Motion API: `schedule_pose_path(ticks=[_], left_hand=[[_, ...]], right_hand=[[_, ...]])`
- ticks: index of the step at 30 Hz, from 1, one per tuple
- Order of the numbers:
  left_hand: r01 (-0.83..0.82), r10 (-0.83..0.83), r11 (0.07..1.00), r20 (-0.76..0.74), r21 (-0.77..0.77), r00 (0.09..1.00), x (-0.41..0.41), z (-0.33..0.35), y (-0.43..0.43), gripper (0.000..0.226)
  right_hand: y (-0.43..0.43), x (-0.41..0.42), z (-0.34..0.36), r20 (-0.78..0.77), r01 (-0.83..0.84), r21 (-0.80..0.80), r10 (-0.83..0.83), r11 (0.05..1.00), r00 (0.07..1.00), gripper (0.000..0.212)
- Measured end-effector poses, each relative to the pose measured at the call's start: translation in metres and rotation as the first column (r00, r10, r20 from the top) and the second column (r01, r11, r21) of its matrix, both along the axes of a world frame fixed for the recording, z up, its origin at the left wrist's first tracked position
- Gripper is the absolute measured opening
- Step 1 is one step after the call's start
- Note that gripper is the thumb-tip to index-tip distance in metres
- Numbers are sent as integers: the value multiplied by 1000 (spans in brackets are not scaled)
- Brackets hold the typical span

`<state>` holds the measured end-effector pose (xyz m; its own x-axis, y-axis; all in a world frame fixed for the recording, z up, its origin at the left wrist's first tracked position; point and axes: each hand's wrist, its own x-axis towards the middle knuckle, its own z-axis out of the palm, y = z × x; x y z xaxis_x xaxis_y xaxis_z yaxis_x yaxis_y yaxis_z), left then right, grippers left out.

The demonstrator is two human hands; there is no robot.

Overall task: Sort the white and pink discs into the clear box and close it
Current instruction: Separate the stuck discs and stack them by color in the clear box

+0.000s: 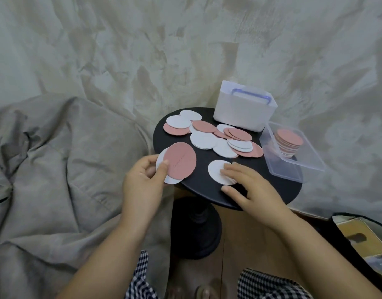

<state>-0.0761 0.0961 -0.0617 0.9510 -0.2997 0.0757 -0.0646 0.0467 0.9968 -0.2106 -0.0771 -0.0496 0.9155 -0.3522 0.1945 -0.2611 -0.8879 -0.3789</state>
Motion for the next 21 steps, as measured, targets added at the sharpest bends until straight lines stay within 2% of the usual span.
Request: schedule_pose_path(ticks=[5,7,10,12,14,17,21], left_hand=[[28,-28,999,25,17,999,-13,-2,-4,7],[35,-36,999,43,22,998,-16,-2,-1,6],[55,-57,998,56,26,997,-18,-1,1,8],[69,-70,997,61,27,996,-19,0,0,9],[92,-94,995,63,28,994,-21,0,-2,9],[193,-195,981,65,36,979,-27,3,-7,7],[353,-351,935,62,-27,934,-35,11,-16,7]], right_hand=[[4,-17,-7,-18,-44,-13,43,999,999,75],[7,-22,-13,66,-77,-33,79,997,995,66],[10,-30,-23,235,-87,6,83,996,968,39],[15,-32,-19,327,-75,116,33,990,944,24],[19,-32,-8,391,-10,270,-100,963,915,20],[18,-26,4,435,67,485,-307,872,846,13],[18,-13,9,440,79,611,-421,788,793,7]])
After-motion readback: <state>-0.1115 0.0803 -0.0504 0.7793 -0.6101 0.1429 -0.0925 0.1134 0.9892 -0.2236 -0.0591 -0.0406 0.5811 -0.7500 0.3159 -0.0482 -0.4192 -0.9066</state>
